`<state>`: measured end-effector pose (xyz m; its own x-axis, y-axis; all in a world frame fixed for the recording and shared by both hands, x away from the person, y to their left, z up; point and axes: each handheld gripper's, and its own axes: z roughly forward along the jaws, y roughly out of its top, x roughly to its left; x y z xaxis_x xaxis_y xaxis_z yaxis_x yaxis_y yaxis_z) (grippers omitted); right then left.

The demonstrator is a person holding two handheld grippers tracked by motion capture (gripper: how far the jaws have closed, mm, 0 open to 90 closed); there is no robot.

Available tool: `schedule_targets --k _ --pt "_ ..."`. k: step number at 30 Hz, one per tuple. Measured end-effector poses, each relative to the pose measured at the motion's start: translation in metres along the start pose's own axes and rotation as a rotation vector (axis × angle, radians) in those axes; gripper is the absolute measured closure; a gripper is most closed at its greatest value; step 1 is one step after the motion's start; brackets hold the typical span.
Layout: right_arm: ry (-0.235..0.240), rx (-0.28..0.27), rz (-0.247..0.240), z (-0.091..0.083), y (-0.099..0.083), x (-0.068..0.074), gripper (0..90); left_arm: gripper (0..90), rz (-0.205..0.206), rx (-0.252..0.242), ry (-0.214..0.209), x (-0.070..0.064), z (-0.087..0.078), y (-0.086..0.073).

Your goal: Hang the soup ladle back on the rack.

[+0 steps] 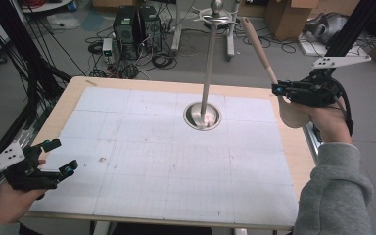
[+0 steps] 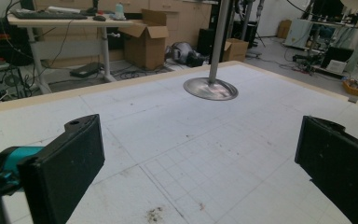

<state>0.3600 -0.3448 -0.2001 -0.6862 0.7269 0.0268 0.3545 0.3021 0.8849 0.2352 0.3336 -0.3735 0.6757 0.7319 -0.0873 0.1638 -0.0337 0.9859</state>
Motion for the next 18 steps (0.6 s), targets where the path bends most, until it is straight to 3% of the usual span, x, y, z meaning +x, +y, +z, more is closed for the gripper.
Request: schedule_targets --k 6,18 --pt "-0.004 0.003 0.027 0.009 0.002 -0.002 77.3 1.8 -0.008 -0.029 -0.015 0.001 -0.003 0.001" --pt "0.023 -0.003 0.032 0.013 0.000 -0.001 77.3 1.8 -0.011 -0.019 -0.007 0.002 -0.003 0.000"
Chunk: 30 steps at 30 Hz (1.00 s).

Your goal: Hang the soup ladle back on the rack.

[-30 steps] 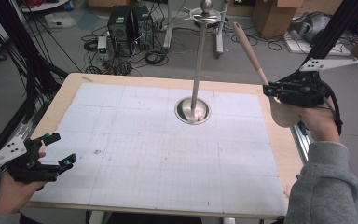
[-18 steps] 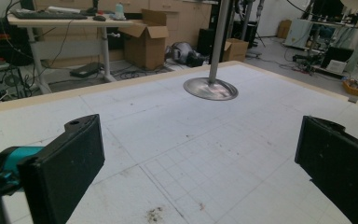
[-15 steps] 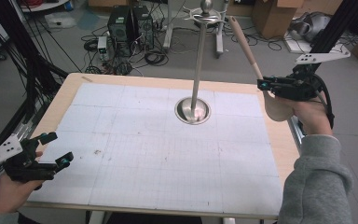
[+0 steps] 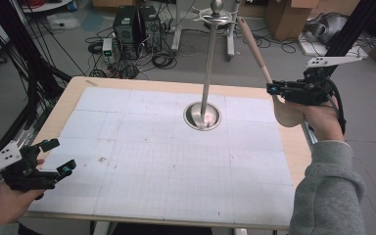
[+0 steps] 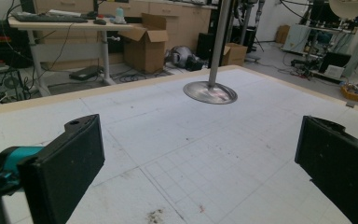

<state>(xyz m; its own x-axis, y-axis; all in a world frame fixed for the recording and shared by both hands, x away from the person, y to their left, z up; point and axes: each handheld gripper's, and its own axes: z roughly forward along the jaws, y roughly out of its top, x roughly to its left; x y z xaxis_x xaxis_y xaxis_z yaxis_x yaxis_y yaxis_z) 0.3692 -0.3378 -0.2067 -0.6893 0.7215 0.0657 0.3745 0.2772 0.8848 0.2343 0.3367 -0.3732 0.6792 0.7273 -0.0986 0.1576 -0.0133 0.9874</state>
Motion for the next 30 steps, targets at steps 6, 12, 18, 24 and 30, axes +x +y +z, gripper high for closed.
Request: schedule_targets --k 6,12,18,24,30 --pt "0.026 -0.007 0.018 0.005 -0.006 -0.003 77.3 1.8 -0.002 -0.004 -0.014 0.000 0.000 -0.001" --pt "0.048 -0.001 0.011 0.011 -0.005 -0.001 77.3 1.8 -0.002 -0.001 -0.006 0.001 0.000 -0.001" --pt "0.054 0.012 -0.002 0.018 -0.005 0.003 77.3 1.8 -0.001 0.005 -0.008 0.000 0.001 -0.001" --pt "0.042 0.038 0.000 0.028 -0.004 0.006 77.3 1.8 -0.002 0.007 -0.008 0.000 0.002 -0.001" --pt "0.053 0.066 0.002 0.044 -0.004 0.011 77.3 1.8 -0.006 0.008 -0.003 0.001 0.002 -0.002"
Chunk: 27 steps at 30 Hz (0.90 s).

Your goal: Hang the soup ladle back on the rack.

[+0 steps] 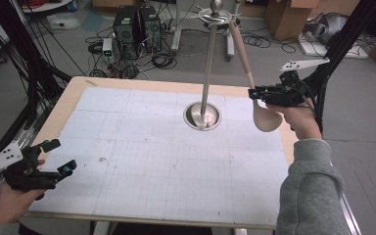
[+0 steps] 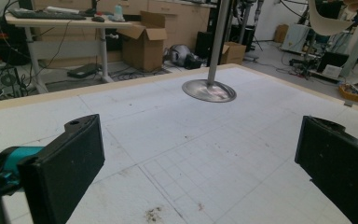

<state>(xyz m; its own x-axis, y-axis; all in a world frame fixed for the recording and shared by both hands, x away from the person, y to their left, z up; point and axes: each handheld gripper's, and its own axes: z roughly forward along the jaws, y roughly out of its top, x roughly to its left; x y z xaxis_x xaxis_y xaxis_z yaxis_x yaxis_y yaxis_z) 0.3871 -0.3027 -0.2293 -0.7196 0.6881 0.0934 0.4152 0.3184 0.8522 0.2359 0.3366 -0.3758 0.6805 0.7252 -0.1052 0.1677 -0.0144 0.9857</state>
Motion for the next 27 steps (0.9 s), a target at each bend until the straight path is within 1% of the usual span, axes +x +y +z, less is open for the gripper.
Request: schedule_targets --k 8,12,19,27 --pt "-0.012 0.013 0.016 0.021 -0.002 0.001 77.3 1.8 0.003 -0.005 0.004 0.000 -0.001 0.002" --pt "-0.020 0.022 0.019 0.031 0.000 0.003 77.3 1.8 0.002 -0.006 -0.001 0.000 -0.002 0.002" --pt "-0.039 0.047 0.031 0.048 0.003 0.007 77.3 1.8 0.001 -0.009 0.008 0.002 -0.003 0.002" --pt "-0.066 0.061 0.043 0.067 0.007 0.011 77.3 1.8 -0.001 -0.022 0.017 0.004 -0.006 0.005"
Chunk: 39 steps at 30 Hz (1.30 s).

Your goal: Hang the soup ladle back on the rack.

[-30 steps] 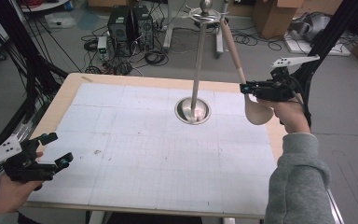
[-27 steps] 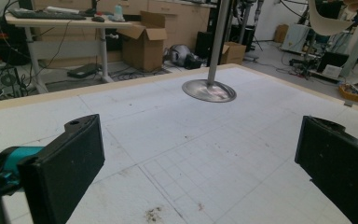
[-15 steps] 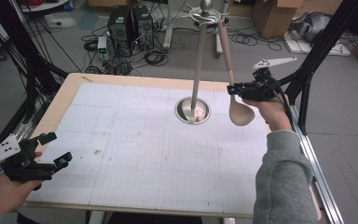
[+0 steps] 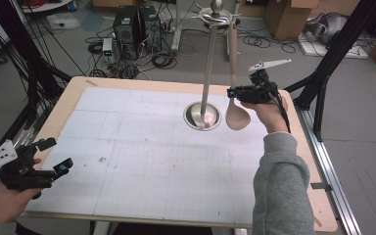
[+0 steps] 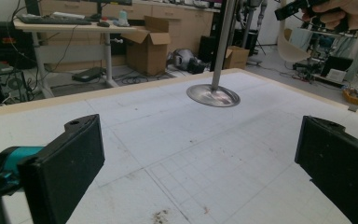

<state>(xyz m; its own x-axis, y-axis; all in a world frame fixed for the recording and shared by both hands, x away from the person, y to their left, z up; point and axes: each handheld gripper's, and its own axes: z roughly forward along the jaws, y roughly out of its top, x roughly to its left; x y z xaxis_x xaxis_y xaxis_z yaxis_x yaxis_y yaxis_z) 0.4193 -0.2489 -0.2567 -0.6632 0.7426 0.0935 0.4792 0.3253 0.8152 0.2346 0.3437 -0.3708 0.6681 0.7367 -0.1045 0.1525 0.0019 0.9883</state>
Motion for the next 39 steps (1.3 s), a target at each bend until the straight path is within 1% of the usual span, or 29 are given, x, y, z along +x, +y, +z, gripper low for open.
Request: schedule_targets --k 4,7,10,16,19,21,23,25,27,29,31,32,34,36,39 --pt "-0.012 -0.003 0.013 0.009 0.002 0.003 77.3 1.8 -0.004 -0.003 0.004 0.002 -0.002 0.000" --pt "-0.015 -0.011 0.035 0.017 0.004 0.006 77.3 1.8 -0.004 0.001 0.007 0.003 -0.002 0.000" --pt "-0.032 -0.019 0.045 0.024 0.006 0.008 77.2 1.8 -0.008 -0.001 0.005 0.003 -0.002 -0.001" --pt "-0.061 -0.030 0.037 0.031 0.007 0.009 77.2 1.8 -0.008 -0.007 0.011 0.005 -0.005 0.000" --pt "-0.079 -0.038 0.031 0.031 0.006 0.011 76.8 1.8 -0.016 -0.008 0.015 0.006 -0.004 -0.001" --pt "-0.100 -0.041 0.025 0.030 0.005 0.012 76.5 1.8 -0.019 -0.007 0.011 0.006 -0.004 -0.001" --pt "-0.097 -0.044 0.023 0.029 0.004 0.011 76.0 1.8 -0.018 -0.008 0.013 0.006 -0.003 0.000" --pt "-0.109 -0.040 0.008 0.028 0.004 0.012 74.5 1.8 -0.014 -0.011 0.008 0.005 -0.002 0.001" --pt "-0.111 -0.042 -0.017 0.027 0.004 0.012 68.3 1.8 -0.014 -0.011 0.009 0.005 -0.002 0.001" --pt "-0.116 -0.055 -0.025 0.026 0.003 0.014 59.7 1.8 -0.017 -0.012 0.010 0.006 -0.002 0.000" --pt "-0.115 -0.061 -0.026 0.024 0.002 0.015 55.0 1.8 -0.015 -0.007 0.018 0.006 -0.002 -0.001" --pt "-0.115 -0.069 -0.027 0.023 0.001 0.016 51.3 1.8 -0.011 -0.014 0.028 0.006 -0.002 -0.002" --pt "-0.101 -0.106 -0.034 0.020 -0.002 0.017 46.1 1.8 0.000 -0.032 0.043 0.006 -0.003 -0.002" --pt "-0.085 -0.134 -0.040 0.018 -0.005 0.017 40.6 1.8 0.002 -0.040 0.046 0.007 -0.004 -0.001" --pt "-0.058 -0.133 -0.049 0.015 -0.011 0.017 29.5 1.8 -0.004 -0.045 0.045 0.007 -0.003 0.000"
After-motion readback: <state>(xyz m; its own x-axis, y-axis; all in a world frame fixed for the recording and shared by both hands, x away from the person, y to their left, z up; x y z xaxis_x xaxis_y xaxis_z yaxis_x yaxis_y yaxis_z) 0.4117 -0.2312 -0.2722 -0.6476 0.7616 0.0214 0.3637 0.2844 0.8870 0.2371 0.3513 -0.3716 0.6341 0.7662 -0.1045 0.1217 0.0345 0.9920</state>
